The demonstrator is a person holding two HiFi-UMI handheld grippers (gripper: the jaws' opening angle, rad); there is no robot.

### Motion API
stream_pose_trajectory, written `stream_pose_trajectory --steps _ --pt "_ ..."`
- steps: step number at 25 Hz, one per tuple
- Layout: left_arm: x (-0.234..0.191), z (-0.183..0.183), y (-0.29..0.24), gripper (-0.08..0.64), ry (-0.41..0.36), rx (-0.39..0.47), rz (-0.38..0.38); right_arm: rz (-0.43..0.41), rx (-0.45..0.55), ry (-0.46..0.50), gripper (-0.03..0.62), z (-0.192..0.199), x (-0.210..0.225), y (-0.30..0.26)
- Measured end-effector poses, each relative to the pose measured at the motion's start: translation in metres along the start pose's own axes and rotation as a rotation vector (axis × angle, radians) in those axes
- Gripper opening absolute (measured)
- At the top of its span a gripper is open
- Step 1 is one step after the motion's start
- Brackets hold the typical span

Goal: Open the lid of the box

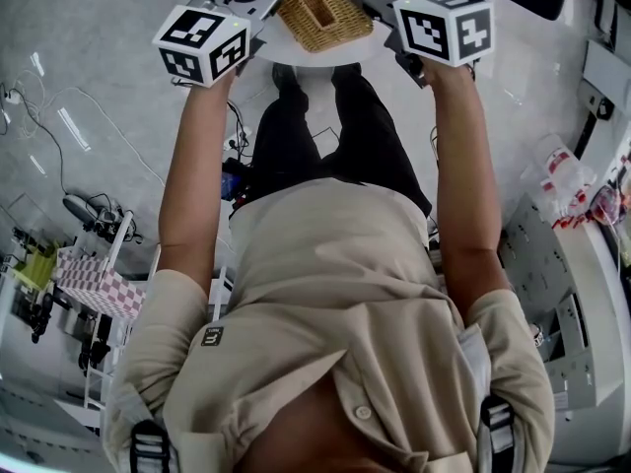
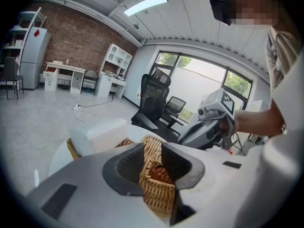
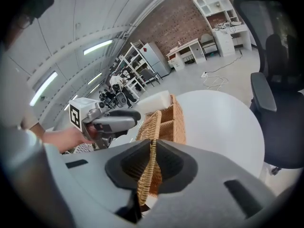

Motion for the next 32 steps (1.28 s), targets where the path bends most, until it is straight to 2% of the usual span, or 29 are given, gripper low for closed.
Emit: stream_pose_trajectory --steps 16,32 --pt "0.02 -0.03 0.025 0.097 -0.02 0.044 -0.014 -0.036 0.008 0.121 0.028 -0.029 -0.053 0.014" --pt "0.025 -0.026 0.06 0.101 -0.006 0.025 -0.058 -0.091 0.002 0.199 0.029 -0.039 -0.101 0.007"
Point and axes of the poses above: the fingertips, and each gripper's own axes: y backward along the fingers, x to its right, z out of its underside, the point moved 7 cm from there along y, backward along the fingers, and after that the axes turned 7 degrees about y, right-handed, at the moved point
